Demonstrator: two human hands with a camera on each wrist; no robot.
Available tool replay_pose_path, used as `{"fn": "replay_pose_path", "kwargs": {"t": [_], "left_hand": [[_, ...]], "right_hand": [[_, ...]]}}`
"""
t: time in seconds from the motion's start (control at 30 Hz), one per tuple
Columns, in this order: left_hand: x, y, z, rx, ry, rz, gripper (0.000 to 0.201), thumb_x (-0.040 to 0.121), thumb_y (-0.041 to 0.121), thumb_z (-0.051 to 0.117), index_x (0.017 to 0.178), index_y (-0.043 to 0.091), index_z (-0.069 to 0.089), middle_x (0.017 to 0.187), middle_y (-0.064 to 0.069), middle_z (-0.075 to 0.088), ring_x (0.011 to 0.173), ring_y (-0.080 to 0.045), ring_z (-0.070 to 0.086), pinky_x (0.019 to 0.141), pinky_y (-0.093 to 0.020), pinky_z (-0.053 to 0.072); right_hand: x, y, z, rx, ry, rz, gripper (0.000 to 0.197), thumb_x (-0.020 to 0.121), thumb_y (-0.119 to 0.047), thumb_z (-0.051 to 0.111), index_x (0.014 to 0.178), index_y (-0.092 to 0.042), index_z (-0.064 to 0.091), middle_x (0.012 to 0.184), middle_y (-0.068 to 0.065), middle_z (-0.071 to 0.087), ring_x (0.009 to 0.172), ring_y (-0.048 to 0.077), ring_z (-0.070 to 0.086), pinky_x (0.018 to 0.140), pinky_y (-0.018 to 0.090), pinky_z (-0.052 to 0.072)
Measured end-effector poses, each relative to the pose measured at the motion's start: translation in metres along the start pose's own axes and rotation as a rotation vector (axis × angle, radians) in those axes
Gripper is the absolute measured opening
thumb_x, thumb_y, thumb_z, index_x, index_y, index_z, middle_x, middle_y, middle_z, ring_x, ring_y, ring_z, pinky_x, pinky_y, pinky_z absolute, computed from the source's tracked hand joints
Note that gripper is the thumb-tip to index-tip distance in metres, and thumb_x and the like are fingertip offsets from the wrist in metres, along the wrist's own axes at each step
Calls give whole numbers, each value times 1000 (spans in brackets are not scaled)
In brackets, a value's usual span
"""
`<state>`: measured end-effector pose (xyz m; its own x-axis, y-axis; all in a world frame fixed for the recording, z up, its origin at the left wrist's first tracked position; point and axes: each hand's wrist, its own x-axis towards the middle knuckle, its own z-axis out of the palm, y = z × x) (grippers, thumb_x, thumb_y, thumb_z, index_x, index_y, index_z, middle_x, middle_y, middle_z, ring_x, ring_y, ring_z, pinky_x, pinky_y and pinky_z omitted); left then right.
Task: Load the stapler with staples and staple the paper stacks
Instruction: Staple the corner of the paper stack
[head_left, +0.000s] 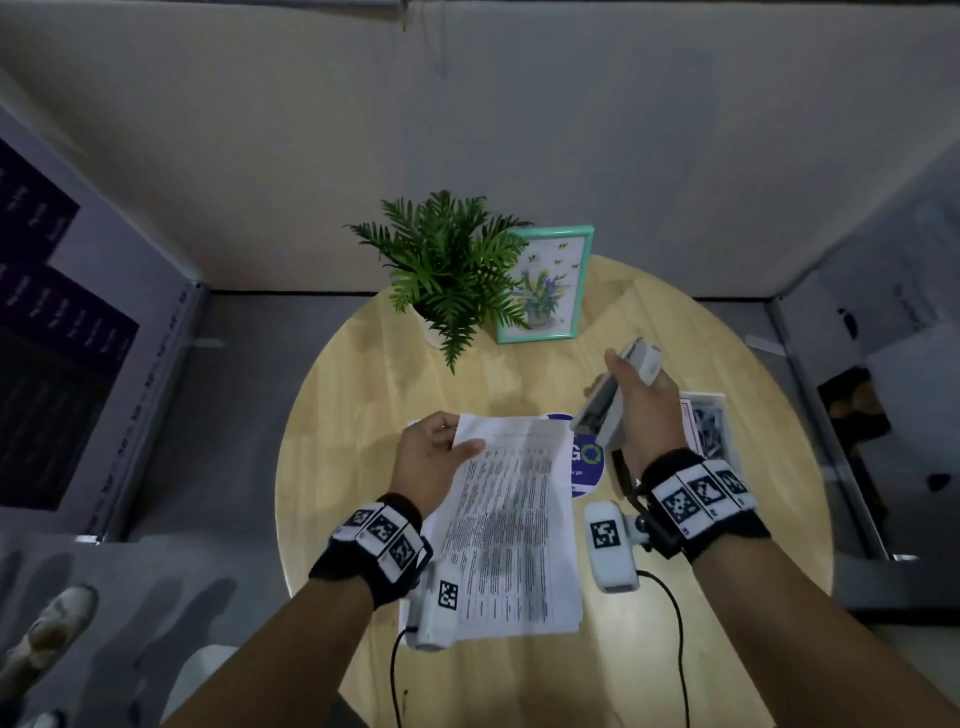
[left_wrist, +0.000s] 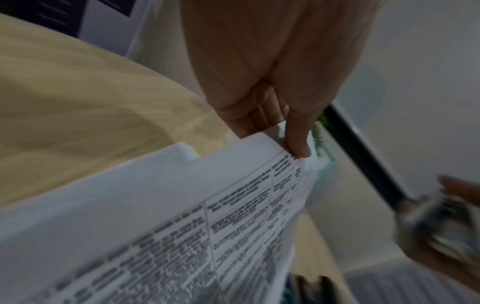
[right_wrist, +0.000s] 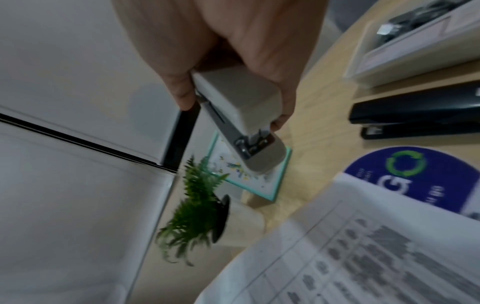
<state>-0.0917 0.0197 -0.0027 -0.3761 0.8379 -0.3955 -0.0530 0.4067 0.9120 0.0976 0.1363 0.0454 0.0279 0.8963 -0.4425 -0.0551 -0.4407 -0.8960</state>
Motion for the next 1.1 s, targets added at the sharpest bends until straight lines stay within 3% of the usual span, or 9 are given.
{"fn": "replay_pose_path", "kwargs": {"t": [0.1, 0.23, 0.3, 0.53, 0.7, 0.8, 0.87, 1.0, 1.1], "left_hand": [[-28, 29, 13, -64, -84, 74, 9, 82, 2, 70, 89, 1, 65, 66, 8, 73, 64, -6, 68, 65, -15, 52], [-58, 59, 28, -104, -115, 150, 19, 80, 10, 74, 91, -2, 64, 80, -10, 76, 79, -26, 72, 79, -36, 56], [-70, 71, 36, -131, -121, 178, 23, 79, 12, 76, 92, -1, 62, 83, -20, 75, 83, -39, 70, 83, -49, 54], [-84, 90, 51, -141, -67, 221, 18, 83, 6, 71, 87, 17, 57, 79, -12, 76, 73, -23, 69, 70, -44, 53], [-86, 96, 59, -139, -19, 218, 27, 79, 14, 76, 83, 27, 53, 78, -25, 71, 69, -30, 64, 68, -60, 52], [-91, 101, 63, -145, -21, 233, 26, 79, 18, 77, 88, 22, 53, 79, -33, 67, 68, -31, 62, 67, -62, 50], [-94, 103, 66, -131, -24, 248, 25, 81, 17, 74, 92, 16, 52, 78, -31, 68, 67, -31, 62, 64, -61, 50], [-95, 103, 69, -111, -35, 263, 24, 85, 8, 69, 89, 22, 50, 66, -4, 73, 64, -19, 67, 61, -40, 51], [-95, 101, 70, -97, -35, 270, 27, 83, 11, 71, 88, 26, 49, 65, -15, 70, 60, -21, 62, 58, -34, 46]], "right_hand": [[-25, -28, 10, 89, -58, -122, 19, 92, -26, 61, 76, -16, 57, 62, 6, 65, 59, 25, 60, 61, 35, 52], [-62, -55, 21, 128, -150, -255, 21, 94, -26, 58, 74, -18, 59, 64, 10, 64, 58, 28, 58, 59, 44, 52], [-76, -65, 25, 129, -151, -303, 21, 95, -23, 57, 75, -17, 59, 62, 10, 63, 58, 28, 58, 58, 42, 52], [-92, -76, 26, 75, -88, -395, 22, 94, -22, 58, 84, -2, 58, 61, 13, 61, 53, 22, 58, 55, 30, 51], [-93, -80, 20, 76, -47, -437, 22, 93, -23, 59, 81, -4, 56, 62, 15, 62, 52, 22, 59, 54, 32, 49], [-93, -81, 18, 75, -54, -441, 22, 93, -23, 60, 81, -5, 56, 62, 14, 62, 52, 22, 59, 53, 31, 50], [-95, -81, 18, 73, -66, -436, 22, 94, -22, 59, 81, -3, 56, 61, 15, 61, 51, 21, 59, 52, 29, 50], [-95, -79, 20, 60, -41, -446, 26, 93, -24, 60, 80, -1, 57, 59, 15, 59, 49, 20, 57, 50, 26, 48], [-93, -80, 23, 39, 3, -454, 28, 93, -26, 61, 77, -4, 56, 55, 14, 57, 45, 21, 55, 48, 26, 47]]}}
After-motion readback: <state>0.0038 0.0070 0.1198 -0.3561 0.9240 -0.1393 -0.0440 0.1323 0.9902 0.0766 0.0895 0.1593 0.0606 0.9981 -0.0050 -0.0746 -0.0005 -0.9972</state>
